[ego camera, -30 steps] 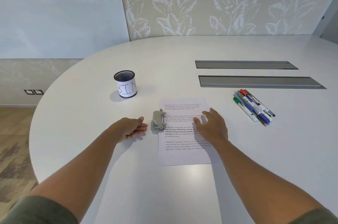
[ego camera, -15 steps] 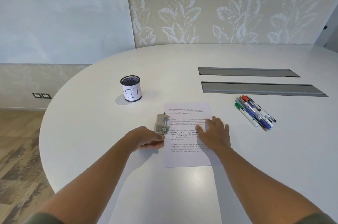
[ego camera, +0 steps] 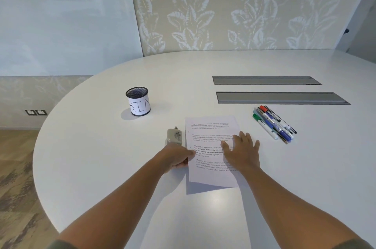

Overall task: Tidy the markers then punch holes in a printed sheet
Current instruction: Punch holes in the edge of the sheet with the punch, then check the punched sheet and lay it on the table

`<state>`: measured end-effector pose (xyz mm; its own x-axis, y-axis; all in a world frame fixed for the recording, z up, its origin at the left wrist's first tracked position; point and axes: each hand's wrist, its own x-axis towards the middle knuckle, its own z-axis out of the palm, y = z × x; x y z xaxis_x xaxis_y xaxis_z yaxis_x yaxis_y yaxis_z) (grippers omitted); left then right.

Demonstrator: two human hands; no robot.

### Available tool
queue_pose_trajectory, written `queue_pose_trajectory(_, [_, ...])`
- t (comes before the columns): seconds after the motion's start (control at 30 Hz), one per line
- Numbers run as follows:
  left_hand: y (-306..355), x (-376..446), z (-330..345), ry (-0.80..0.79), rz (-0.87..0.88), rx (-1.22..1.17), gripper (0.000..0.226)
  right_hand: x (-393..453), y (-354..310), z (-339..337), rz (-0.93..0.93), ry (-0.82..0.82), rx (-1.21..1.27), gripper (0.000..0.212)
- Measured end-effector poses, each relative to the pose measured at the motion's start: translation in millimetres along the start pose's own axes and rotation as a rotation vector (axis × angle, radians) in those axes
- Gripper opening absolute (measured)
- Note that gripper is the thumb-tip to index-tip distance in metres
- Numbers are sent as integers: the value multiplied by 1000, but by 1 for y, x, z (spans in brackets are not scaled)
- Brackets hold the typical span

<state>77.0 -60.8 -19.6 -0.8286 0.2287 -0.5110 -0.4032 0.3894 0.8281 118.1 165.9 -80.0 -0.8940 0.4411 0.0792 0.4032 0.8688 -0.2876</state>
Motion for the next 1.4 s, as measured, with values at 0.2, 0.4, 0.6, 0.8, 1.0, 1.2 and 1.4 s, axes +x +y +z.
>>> queue_pose_trajectory(0.2, [17,2,15,36,86,-33,21,1,4,-1,-12,19,66,64])
queue_pose_trajectory(0.4, [25,1,29,112,195,-9,29,10,-3,-20,171,54,407,70])
queue_pose_trajectory(0.6, [33,-1,23,239,270,-41,35,21,-5,-40,399,180,767,65])
queue_pose_trajectory(0.8, [43,-2,11,311,326,-64,32,24,-13,-50,409,144,1121,36])
queue_pose_trajectory(1.0, [49,-2,3,291,331,-109,36,22,-18,-56,269,171,1274,15])
queue_pose_trajectory(1.2, [60,7,-6,281,398,-146,19,25,-25,-72,184,246,1236,15])
queue_pose_trajectory(1.4, [83,10,-3,382,561,-41,18,33,-39,-102,20,326,1177,25])
